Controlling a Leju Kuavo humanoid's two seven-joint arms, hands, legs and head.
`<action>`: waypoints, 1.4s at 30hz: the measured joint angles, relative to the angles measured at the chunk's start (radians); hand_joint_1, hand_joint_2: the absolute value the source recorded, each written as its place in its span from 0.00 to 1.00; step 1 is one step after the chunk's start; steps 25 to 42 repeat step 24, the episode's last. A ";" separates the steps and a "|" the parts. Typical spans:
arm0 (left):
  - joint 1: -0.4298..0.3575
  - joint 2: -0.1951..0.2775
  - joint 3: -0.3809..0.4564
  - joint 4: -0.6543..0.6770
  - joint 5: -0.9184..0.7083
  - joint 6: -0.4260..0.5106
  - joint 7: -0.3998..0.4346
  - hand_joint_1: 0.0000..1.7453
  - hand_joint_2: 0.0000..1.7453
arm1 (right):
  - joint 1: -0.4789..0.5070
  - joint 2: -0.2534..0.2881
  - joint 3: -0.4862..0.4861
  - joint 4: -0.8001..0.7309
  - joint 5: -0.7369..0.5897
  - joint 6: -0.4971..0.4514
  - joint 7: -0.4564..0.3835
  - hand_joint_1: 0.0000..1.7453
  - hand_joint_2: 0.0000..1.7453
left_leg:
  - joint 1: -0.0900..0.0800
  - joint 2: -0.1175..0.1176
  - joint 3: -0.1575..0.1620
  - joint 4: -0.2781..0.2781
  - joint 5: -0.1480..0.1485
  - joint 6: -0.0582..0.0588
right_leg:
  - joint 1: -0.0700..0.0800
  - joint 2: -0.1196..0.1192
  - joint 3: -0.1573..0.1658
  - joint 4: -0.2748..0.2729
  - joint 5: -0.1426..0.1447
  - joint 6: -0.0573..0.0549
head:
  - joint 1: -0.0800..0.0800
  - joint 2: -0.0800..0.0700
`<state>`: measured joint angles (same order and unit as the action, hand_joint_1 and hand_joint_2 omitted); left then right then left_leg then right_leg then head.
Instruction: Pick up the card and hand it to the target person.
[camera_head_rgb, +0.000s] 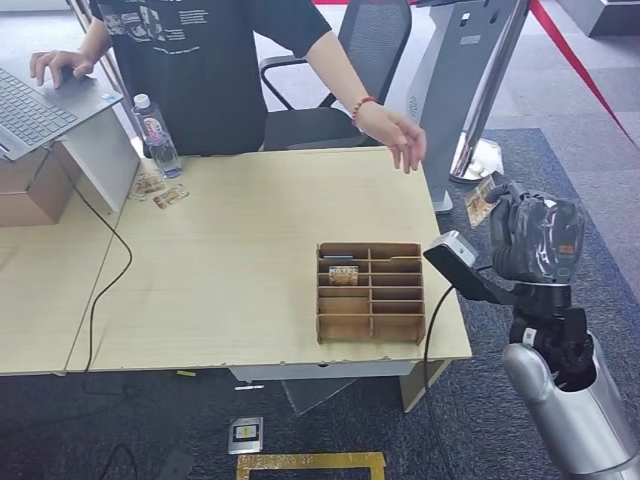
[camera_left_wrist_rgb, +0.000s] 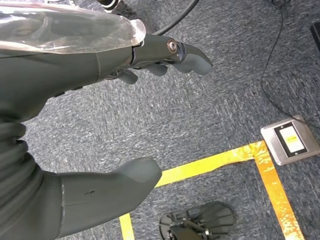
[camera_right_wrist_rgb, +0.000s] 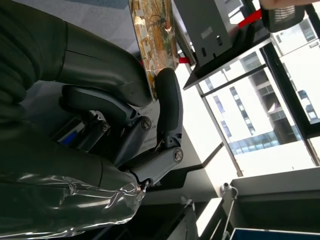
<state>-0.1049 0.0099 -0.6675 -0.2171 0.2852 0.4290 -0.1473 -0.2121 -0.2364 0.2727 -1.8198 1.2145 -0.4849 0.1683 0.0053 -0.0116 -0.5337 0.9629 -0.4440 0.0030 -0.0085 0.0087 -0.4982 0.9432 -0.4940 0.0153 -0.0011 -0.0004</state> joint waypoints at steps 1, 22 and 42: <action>-0.001 0.000 -0.001 0.000 -0.001 0.000 0.001 0.00 1.00 | -0.013 0.007 0.005 0.015 0.009 -0.001 0.007 1.00 1.00 | 0.000 0.000 0.000 0.000 0.000 0.000 | 0.000 0.000 0.000 0.000 0.000 0.000 | 0.000 0.000; -0.019 -0.005 -0.037 0.000 -0.022 0.000 0.029 0.00 1.00 | -0.245 0.152 0.164 0.392 0.080 -0.054 0.070 0.97 1.00 | 0.000 -0.001 -0.001 0.000 0.000 0.000 | 0.000 -0.001 -0.001 0.000 0.000 0.000 | 0.000 0.000; -0.019 -0.005 -0.040 0.000 -0.022 0.000 0.030 0.00 1.00 | -0.250 0.157 0.170 0.407 0.080 -0.054 0.070 0.62 1.00 | 0.000 -0.002 -0.001 0.000 0.000 0.000 | 0.000 -0.001 -0.001 0.000 0.000 0.000 | 0.000 0.000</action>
